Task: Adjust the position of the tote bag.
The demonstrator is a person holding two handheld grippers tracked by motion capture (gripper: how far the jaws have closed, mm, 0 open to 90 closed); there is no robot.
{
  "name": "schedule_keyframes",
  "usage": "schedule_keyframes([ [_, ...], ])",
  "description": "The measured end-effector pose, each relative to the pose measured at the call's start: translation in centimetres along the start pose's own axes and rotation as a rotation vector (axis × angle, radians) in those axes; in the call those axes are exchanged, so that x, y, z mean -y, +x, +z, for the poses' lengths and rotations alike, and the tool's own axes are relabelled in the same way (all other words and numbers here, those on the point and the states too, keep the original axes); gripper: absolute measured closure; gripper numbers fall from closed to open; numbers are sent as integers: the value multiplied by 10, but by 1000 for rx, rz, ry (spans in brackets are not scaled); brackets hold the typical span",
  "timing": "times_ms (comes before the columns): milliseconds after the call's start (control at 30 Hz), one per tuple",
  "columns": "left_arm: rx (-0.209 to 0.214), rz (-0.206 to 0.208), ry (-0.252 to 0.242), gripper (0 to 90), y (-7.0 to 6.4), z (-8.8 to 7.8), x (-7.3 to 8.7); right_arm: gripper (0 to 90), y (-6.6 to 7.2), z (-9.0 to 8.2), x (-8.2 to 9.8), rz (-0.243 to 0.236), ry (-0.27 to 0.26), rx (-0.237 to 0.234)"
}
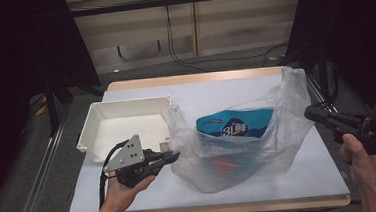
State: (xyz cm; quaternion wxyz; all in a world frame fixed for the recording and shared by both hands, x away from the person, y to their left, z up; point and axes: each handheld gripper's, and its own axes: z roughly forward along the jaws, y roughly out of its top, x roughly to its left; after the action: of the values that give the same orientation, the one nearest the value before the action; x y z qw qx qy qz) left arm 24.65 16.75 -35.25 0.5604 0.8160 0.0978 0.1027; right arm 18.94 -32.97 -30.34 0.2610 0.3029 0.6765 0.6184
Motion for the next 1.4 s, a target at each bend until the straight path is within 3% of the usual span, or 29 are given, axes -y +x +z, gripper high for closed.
schedule_keyframes([
  [200, 0, 17, 42, 900, 0, -1, 4, 900, 2, 0, 0, -13, 35, 2],
  [333, 14, 25, 44, 900, -4, 0, 5, 900, 5, 1, 2, -23, 64, 1],
  [433, 13, 32, 50, 900, -4, 3, 4, 900, 6, 0, 3, -15, 62, 33],
  [500, 18, 33, 49, 900, -4, 6, 4, 900, 3, 1, 3, -35, 83, 61],
  [633, 34, 55, 70, 900, -8, 10, 3, 900, -4, 4, 11, -15, 96, 65],
  [800, 38, 45, 86, 900, -9, 10, 8, 900, -10, 3, 20, 16, 112, 58],
  [1100, 46, 41, 121, 900, -13, 11, 17, 900, 3, 3, 24, -15, 172, 44],
  [1233, 53, 42, 180, 900, -15, 16, 19, 900, 10, 6, 28, -41, 217, 49],
  [1400, 64, 21, 160, 900, -17, 17, 27, 900, 19, 6, 35, -44, 251, 41],
])
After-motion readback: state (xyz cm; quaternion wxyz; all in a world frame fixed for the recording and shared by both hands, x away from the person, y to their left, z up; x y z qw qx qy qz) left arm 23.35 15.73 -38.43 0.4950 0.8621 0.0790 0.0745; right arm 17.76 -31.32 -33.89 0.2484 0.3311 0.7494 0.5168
